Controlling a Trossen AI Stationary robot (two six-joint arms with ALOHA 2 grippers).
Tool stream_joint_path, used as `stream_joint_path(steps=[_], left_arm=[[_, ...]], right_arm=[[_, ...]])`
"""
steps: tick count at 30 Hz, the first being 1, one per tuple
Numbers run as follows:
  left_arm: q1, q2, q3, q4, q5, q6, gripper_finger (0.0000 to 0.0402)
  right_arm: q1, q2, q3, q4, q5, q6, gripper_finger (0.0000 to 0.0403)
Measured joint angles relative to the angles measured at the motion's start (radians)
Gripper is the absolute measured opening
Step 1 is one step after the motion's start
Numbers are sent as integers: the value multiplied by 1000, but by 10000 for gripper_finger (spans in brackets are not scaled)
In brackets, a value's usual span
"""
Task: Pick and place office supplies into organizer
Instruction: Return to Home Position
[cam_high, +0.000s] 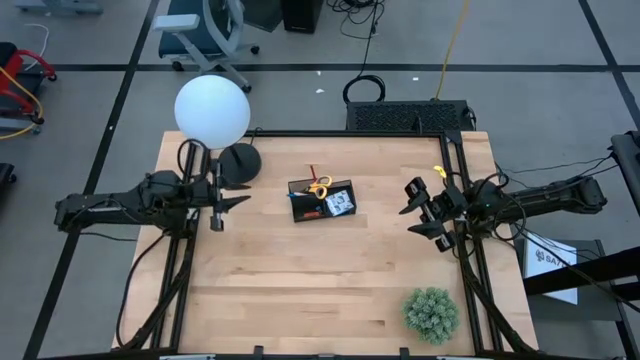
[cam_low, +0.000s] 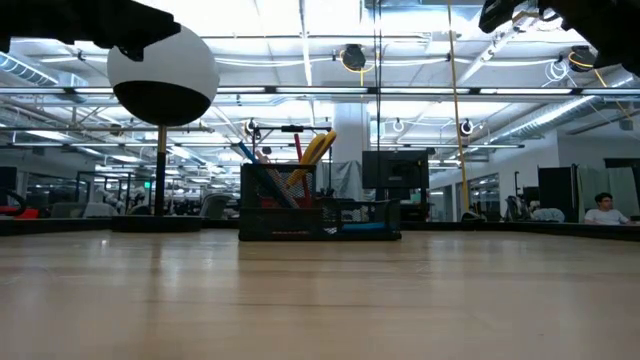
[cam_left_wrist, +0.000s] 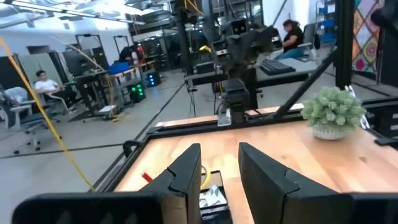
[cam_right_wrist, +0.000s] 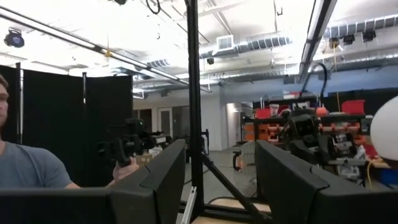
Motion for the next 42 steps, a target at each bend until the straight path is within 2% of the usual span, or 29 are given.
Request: stream_joint_path(steps=[6,10,14,20,23,30,42], left_arm=[[54,-30,-15,-30,164,-8,108],[54,-69,-84,81,143,-13,108],[54,-117,-162,195,105,-46,108],[54,-191,-215,204,105,-58,108],[54,-232,-228,189,105,-61,108],[54,-343,-228,65,105,-73,108],[37,-352,-231,43,105,-80,108]], right_arm=[[0,-48,-31,19,-72,-3,187],[0,-88,-111,126,6,-5,187],[0,-127,-184,232,24,1,187],[0,-197,-244,314,24,-18,187],[0,-230,-257,310,16,-18,187],[0,-325,-258,284,-102,-18,187],[-1,-430,-260,126,-73,-44,187]])
